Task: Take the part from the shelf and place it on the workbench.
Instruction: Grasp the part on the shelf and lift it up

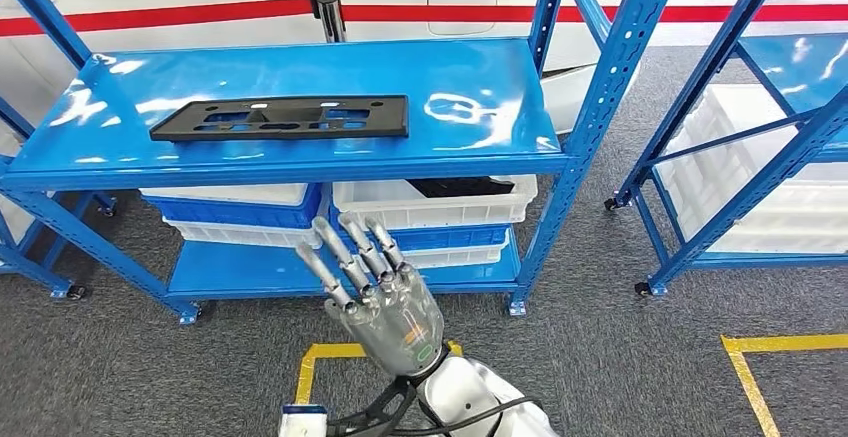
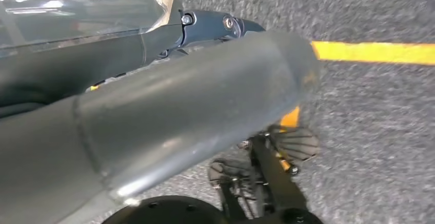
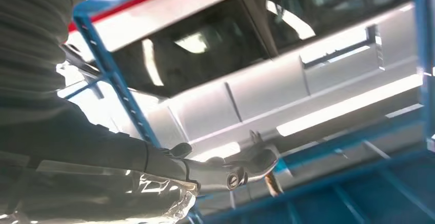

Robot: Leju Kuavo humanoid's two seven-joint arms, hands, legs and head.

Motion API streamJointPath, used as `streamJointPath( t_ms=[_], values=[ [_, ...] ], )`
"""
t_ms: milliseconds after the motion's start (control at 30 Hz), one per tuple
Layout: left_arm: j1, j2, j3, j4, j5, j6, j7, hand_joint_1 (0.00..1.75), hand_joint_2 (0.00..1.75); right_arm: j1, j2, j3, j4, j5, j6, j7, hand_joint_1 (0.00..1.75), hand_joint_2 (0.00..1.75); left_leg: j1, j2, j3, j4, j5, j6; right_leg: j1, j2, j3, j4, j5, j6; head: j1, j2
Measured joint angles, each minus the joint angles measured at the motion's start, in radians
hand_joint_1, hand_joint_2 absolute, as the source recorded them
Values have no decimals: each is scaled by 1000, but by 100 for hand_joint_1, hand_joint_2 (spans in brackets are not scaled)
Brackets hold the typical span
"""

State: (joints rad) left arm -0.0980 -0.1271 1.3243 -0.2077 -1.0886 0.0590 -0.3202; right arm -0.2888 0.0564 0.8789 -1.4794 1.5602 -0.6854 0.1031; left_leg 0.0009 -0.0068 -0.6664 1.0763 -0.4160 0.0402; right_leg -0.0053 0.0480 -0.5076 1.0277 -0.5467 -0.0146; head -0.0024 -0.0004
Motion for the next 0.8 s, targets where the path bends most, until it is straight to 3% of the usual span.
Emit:
streamJointPath(
  t_ms=[100,167,200,267,333,367,400,467,500,533,600,667,733,800],
  values=[
    [-2,0,6,0,6,17,-1,0,0,24,16,-3,-14,8,-4,-55,0,175,-14,-1,26,-44,-13,20,-2,1,21,-2,1,17,-3,0],
    [-3,-4,7,1,8,24,-2,0,0,36,30,-9,-20,8,-6,-85,0,175,-11,1,54,-67,-15,26,2,-11,19,19,-9,23,-3,0],
    [-3,-5,8,1,9,26,-3,0,0,39,37,-12,-24,8,-7,-99,0,175,-6,2,67,-77,-15,27,3,-17,3,53,-24,23,-2,0],
    [-4,-8,11,2,10,29,-3,0,0,49,49,-20,-28,7,-10,-121,0,175,-1,4,82,-85,-20,26,1,-27,-67,163,-64,23,-1,0],
    [-3,-10,13,2,11,29,-4,0,0,64,52,-27,-29,6,-11,-134,0,175,2,5,89,-85,-30,20,-7,-30,-137,243,-79,32,-1,0],
    [-3,-12,14,2,11,29,-4,0,0,69,53,-30,-29,4,-11,-140,0,175,5,5,95,-85,-36,15,-12,-32,-151,237,-64,43,0,0],
    [-3,-13,14,3,11,29,-4,0,0,74,54,-32,-29,2,-11,-146,0,175,8,5,104,-84,-43,9,-18,-35,-146,194,-31,58,0,0],
    [-2,-15,14,3,11,29,-4,0,0,80,58,-38,-29,-5,-11,-156,0,175,12,4,120,-82,-58,-8,-29,-46,-114,68,45,84,1,0],
    [-2,-16,14,3,10,29,-4,0,0,82,59,-41,-29,-7,-11,-160,0,175,13,5,124,-80,-65,-16,-31,-52,-102,24,63,82,3,0],
    [-2,-16,14,3,10,29,-4,0,0,86,61,-43,-29,-9,-11,-162,0,175,12,6,125,-78,-71,-25,-29,-55,-96,2,72,72,3,0],
    [-2,-16,14,3,9,29,-4,0,0,90,66,-48,-30,-10,-12,-162,0,175,14,9,130,-74,-78,-38,-25,-53,-91,0,67,39,2,0],
    [-3,-16,14,3,9,29,-4,0,0,92,74,-52,-33,-10,-12,-164,0,175,21,10,131,-55,-90,-47,-27,-49,-74,-4,69,23,-1,0],
    [-6,-18,14,3,6,26,-6,0,0,91,80,-55,-35,-11,-12,-171,0,175,26,9,91,27,-125,-52,-27,-48,-56,-6,65,14,-3,0],
    [-6,-19,14,4,2,22,-10,0,0,91,84,-58,-35,-12,-12,-179,0,175,26,9,9,158,-171,-57,-21,-46,-47,-6,57,3,-4,0]
  ],
)
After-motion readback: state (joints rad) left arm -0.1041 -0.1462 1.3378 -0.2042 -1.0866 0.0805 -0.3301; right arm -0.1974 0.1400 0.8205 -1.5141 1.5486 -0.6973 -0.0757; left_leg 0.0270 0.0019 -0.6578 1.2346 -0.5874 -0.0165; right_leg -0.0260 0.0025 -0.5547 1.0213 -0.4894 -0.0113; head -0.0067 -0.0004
